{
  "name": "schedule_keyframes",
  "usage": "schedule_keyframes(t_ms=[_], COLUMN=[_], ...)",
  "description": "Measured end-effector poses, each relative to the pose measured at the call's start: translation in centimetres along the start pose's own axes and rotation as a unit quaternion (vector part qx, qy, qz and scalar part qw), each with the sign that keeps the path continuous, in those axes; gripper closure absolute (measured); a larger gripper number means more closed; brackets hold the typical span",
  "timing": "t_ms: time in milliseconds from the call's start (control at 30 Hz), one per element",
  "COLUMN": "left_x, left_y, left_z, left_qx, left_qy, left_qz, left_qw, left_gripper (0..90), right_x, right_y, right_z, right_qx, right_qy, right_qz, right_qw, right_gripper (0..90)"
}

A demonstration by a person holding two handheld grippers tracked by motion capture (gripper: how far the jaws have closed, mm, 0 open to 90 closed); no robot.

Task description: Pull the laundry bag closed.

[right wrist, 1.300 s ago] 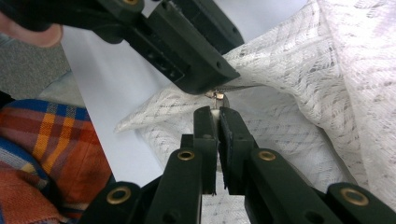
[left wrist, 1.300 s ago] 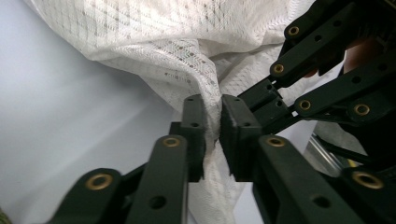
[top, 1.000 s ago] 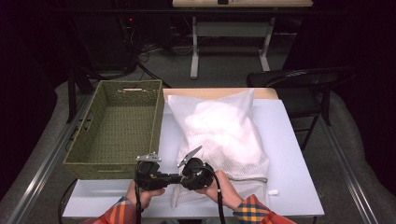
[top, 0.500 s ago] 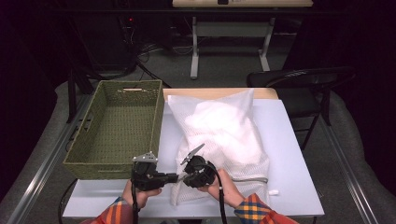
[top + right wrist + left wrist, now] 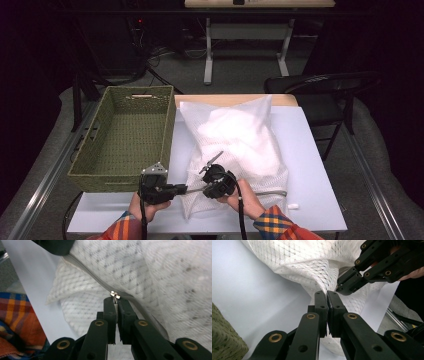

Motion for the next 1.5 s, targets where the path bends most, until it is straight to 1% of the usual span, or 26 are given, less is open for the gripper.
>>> schedule_keyframes(t_ms=[200,300,367,400,533,600,767,933,1200,1233,1300,1367,1500], left_x=[0.0,0.0,0.0,0.0,0.0,0.0,-0.2,-0.2,-0.1,-0.1,-0.1,0.0,0.0], left_y=[-0.2,-0.3,-0.4,-0.5,-0.5,-0.5,-0.8,-0.9,-1.2,-1.3,-1.4,-1.4,-1.5], left_z=[0.0,-0.2,-0.2,-0.2,-0.2,-0.2,-0.3,-0.2,-0.2,-0.2,-0.2,-0.2,-0.2], left_qx=[0.006,0.015,0.018,0.021,0.026,0.026,0.045,0.05,0.06,0.063,0.065,0.069,0.074], left_qy=[0.001,0.0,0.003,0.002,0.0,-0.001,-0.005,-0.004,-0.005,-0.005,-0.005,-0.005,-0.006], left_qz=[0.0,0.003,0.0,0.002,0.003,0.003,0.005,0.006,0.007,0.008,0.007,0.008,0.009], left_qw=[1.0,0.9999,0.9998,0.9998,0.9997,0.9997,0.999,0.9987,0.9982,0.998,0.9978,0.9976,0.9972], left_gripper=[87.4,87.4,87.4,87.4,87.2,87.2,87.2,87.1,87.1,87.1,87.2,87.2,87.2], right_x=[-0.5,-0.7,-0.9,-1.1,-1.5,-1.8,-2.6,-3.6,-5.2,-5.5,-6.2,-7.0,-8.1], right_y=[0.6,0.8,1.1,1.2,1.4,1.4,1.9,2.4,3.4,3.6,4.1,4.6,5.4], right_z=[-0.3,-0.4,-0.4,-0.4,-0.7,-0.9,-1.4,-1.8,-3.1,-3.3,-3.7,-4.3,-5.1], right_qx=[-0.005,-0.01,-0.01,-0.012,-0.015,-0.015,-0.025,-0.029,-0.037,-0.04,-0.048,-0.051,-0.063], right_qy=[-0.004,-0.009,-0.012,-0.016,-0.019,-0.021,-0.029,-0.038,-0.04,-0.04,-0.041,-0.041,-0.041], right_qz=[0.007,0.009,0.012,0.014,0.012,0.016,0.021,0.03,0.056,0.064,0.069,0.081,0.091], right_qw=[1.0,0.9999,0.9998,0.9997,0.9996,0.9995,0.999,0.9984,0.997,0.9964,0.9956,0.9945,0.993], right_gripper=[86.3,86.3,86.3,86.3,86.4,86.3,86.4,86.4,86.4,86.4,86.4,86.4,86.4])
Point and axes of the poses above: each handheld gripper's, and its own axes: z roughly forward along the jaws, x roughly out of its top, y roughly to its right, the point moved 6 cm from there along z, roughly forward along the jaws, and after that the axes turned 3 degrees about -z, right-handed, at the moved point
